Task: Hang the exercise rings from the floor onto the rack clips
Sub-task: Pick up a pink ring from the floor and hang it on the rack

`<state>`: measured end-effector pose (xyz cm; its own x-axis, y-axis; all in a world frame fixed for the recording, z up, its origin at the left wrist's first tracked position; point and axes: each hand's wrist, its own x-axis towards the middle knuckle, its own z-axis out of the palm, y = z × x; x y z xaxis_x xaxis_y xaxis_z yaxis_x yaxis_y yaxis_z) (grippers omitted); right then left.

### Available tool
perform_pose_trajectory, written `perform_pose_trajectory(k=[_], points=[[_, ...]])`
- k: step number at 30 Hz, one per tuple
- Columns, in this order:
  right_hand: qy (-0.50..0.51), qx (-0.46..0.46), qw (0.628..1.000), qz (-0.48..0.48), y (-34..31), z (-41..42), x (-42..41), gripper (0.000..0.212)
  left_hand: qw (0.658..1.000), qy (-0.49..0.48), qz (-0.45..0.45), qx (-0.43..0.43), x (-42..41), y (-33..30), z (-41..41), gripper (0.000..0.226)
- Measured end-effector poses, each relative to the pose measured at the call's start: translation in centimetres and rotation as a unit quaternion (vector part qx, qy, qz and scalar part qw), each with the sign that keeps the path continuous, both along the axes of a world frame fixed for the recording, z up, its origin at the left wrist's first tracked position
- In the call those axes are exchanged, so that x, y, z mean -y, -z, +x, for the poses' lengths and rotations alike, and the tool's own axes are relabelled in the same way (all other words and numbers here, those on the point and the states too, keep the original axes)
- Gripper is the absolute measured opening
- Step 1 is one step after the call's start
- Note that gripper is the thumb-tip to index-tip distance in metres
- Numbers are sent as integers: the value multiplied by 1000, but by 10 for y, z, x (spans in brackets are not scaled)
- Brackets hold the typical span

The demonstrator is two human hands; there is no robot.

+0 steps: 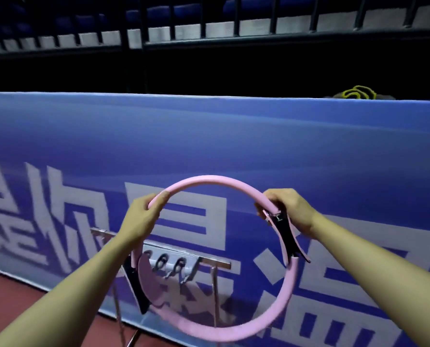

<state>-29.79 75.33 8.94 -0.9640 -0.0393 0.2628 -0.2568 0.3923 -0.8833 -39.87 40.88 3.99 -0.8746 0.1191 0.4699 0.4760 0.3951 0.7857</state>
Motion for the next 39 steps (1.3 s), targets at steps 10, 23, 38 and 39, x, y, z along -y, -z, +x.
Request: perform_pose_trajectory(k=[10, 23, 38, 39], points=[[22, -11, 941, 338, -6, -47, 264, 48, 996, -67, -65, -8, 252, 6, -8, 60], [-49, -12, 921, 386, -5, -142, 436, 23, 988, -39, -149, 25, 351, 11, -69, 56], [-12, 25, 961, 276, 30, -280, 476, 47, 991, -3, -122, 55, 404, 13, -211, 39], [-1, 24, 963, 269, 34, -285, 479, 45, 991, 0, -124, 54, 407, 15, -220, 36]])
